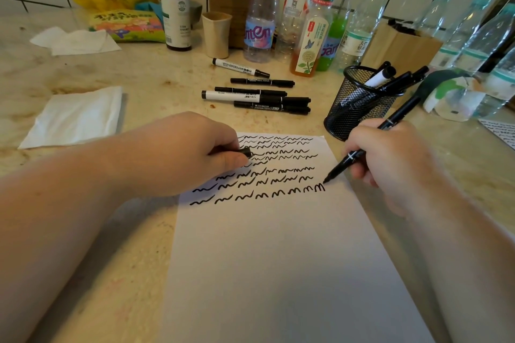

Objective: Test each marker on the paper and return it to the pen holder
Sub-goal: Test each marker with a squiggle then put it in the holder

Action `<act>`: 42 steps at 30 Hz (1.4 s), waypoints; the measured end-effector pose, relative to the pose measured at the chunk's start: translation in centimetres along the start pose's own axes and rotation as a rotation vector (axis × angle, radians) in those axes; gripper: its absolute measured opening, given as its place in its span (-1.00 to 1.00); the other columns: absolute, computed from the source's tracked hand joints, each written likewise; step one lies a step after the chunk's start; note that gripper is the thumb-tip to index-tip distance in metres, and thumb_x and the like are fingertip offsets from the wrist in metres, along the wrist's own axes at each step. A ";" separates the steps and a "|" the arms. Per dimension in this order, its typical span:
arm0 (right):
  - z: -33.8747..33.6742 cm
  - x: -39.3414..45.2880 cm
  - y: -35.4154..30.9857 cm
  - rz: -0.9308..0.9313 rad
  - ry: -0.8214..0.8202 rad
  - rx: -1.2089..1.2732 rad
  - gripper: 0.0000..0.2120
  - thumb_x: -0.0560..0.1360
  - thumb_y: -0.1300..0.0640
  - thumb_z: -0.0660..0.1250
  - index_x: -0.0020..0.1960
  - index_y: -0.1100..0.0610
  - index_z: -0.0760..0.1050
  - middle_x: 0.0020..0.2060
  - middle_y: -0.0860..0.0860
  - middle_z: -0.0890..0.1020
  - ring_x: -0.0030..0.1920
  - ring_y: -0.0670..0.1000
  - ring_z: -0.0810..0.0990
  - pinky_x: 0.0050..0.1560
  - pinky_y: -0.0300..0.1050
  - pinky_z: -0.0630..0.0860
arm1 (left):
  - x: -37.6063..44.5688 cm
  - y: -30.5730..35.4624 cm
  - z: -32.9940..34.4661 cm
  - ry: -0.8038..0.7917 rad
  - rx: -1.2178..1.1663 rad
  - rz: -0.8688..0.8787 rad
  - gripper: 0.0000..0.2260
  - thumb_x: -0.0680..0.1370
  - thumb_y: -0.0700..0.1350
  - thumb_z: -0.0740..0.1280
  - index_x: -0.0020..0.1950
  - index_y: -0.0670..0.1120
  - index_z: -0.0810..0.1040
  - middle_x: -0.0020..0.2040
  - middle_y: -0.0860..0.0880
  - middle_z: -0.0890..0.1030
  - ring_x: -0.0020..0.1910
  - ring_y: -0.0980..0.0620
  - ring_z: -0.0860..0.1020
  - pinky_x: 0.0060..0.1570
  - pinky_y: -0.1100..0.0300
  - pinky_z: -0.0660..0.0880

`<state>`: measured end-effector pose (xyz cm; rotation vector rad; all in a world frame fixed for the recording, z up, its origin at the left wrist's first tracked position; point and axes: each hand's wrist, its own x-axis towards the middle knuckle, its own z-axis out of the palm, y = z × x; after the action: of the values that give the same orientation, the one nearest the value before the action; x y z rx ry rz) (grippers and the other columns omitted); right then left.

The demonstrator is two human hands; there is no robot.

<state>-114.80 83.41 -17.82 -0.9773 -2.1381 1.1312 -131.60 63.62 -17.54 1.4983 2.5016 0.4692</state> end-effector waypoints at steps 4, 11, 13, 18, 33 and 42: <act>0.2 -0.3 -0.5 -0.040 -0.034 0.263 -0.74 0.40 0.16 0.32 -0.47 0.09 0.48 -0.60 0.02 0.44 -0.54 0.02 0.32 -0.50 -0.18 0.23 | -0.1 0.1 0.0 0.029 -0.034 0.017 -0.84 0.56 0.17 0.22 0.02 0.18 0.55 -0.23 0.12 0.59 -0.23 0.17 0.52 -0.21 0.16 0.49; 1.0 -1.2 -1.0 -0.173 -0.377 0.609 -0.88 0.45 0.14 0.42 -0.19 0.16 0.69 -0.44 0.08 0.57 -0.40 0.04 0.49 -0.41 -0.17 0.41 | -0.3 0.5 -0.1 0.038 -0.088 0.067 -0.89 0.57 0.10 0.27 0.08 0.25 0.51 -0.18 0.15 0.59 -0.21 0.18 0.53 -0.20 0.22 0.49; 1.1 -1.3 -1.0 -0.151 -0.405 0.700 -0.77 0.49 0.13 0.30 -0.14 0.20 0.72 -0.41 0.13 0.61 -0.38 0.07 0.53 -0.38 -0.15 0.47 | -0.3 0.5 -0.1 0.041 -0.086 0.074 -0.89 0.57 0.11 0.27 0.07 0.25 0.51 -0.18 0.16 0.59 -0.21 0.19 0.53 -0.20 0.23 0.49; 1.1 -1.2 -1.0 -0.129 -0.414 0.712 -0.74 0.47 0.18 0.22 -0.13 0.21 0.69 -0.37 0.17 0.64 -0.36 0.07 0.58 -0.34 -0.12 0.52 | -0.3 0.5 -0.1 0.063 -0.089 0.085 -0.90 0.56 0.11 0.28 0.06 0.25 0.52 -0.22 0.17 0.58 -0.24 0.22 0.51 -0.27 0.29 0.42; 1.7 -1.5 -0.9 -0.219 -0.476 0.608 -0.86 0.35 0.15 0.44 -0.11 0.10 0.73 -0.25 0.17 0.74 -0.29 0.08 0.71 -0.23 -0.15 0.62 | -0.6 1.3 -0.7 0.097 -0.171 0.122 -0.92 0.50 0.15 0.29 -0.13 0.25 0.58 -0.18 0.31 0.60 -0.21 0.20 0.53 -0.30 0.25 0.48; 1.9 -1.8 -0.9 -0.316 -0.456 0.566 -0.87 0.36 0.11 0.53 -0.11 0.11 0.72 -0.27 0.19 0.73 -0.28 0.17 0.70 -0.21 -0.08 0.60 | -0.5 1.4 -1.1 -0.058 -0.213 0.114 -0.76 0.55 0.09 0.29 -0.32 0.28 0.53 -0.34 0.32 0.58 -0.37 0.28 0.49 -0.43 0.39 0.30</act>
<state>-115.37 80.80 -18.23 -0.1273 -2.0020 1.7699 -130.51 63.60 -16.02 1.5514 2.2500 0.6779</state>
